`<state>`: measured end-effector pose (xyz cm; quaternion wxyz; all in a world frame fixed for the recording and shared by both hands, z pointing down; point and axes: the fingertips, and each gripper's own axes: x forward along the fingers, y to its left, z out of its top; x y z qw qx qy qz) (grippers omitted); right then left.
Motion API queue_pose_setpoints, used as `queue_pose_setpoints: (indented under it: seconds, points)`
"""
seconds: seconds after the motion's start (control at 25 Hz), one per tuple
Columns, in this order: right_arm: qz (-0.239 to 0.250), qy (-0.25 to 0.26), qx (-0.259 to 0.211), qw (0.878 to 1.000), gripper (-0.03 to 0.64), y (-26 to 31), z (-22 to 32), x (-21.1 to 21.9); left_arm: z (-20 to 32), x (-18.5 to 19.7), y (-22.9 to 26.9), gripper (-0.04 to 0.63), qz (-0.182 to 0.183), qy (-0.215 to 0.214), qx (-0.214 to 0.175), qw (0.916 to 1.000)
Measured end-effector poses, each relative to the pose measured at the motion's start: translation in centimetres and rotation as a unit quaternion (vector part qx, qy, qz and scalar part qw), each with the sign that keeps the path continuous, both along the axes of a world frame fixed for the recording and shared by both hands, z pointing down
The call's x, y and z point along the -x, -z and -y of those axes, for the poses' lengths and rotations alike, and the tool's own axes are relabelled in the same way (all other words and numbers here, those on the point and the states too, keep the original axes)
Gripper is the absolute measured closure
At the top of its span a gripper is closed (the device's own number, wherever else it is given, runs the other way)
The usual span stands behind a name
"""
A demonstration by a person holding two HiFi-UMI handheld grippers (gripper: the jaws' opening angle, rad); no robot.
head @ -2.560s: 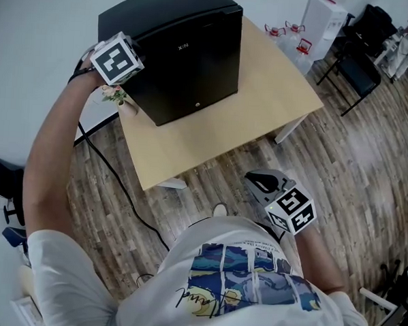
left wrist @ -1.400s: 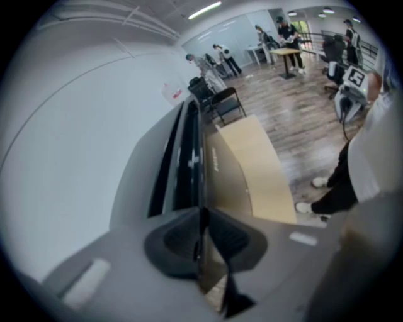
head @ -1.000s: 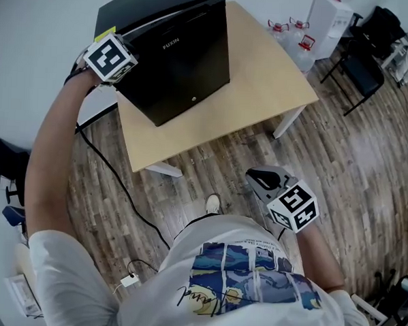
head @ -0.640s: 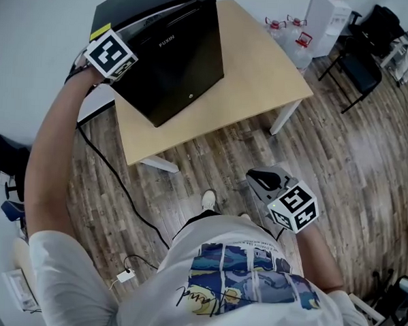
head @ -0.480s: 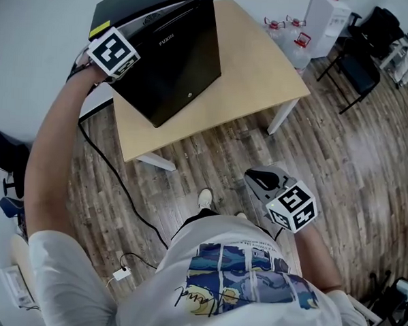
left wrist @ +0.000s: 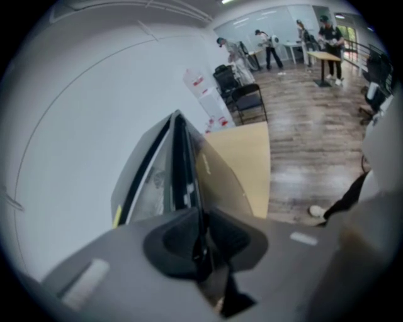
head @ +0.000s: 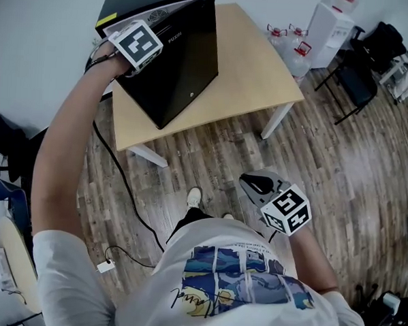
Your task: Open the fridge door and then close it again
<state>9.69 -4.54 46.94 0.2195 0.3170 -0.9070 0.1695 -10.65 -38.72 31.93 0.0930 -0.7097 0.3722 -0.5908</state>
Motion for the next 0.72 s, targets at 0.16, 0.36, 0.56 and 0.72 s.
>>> queue_pose_setpoints:
  seconds: [0.16, 0.36, 0.56, 0.72]
  points:
    - [-0.002, 0.014, -0.004, 1.000, 0.591, 0.2, -0.7, -0.4, -1.3, -0.6, -0.1, 0.532, 0.004, 0.037, 0.007, 0.9993]
    - [0.002, 0.026, -0.008, 1.000, 0.591, 0.1, -1.5, -0.8, -2.2, -2.2, 0.0, 0.532, 0.006, 0.070, 0.006, 0.9975]
    - [0.005, 0.038, -0.010, 0.999, 0.591, 0.1, -2.5, -0.8, -3.2, -3.6, 0.0, 0.531, 0.007, 0.096, 0.001, 0.9954]
    - [0.006, 0.044, -0.014, 0.999, 0.591, 0.0, -3.2, -1.0, -4.2, -5.2, 0.0, 0.529, 0.010, 0.117, -0.004, 0.9931]
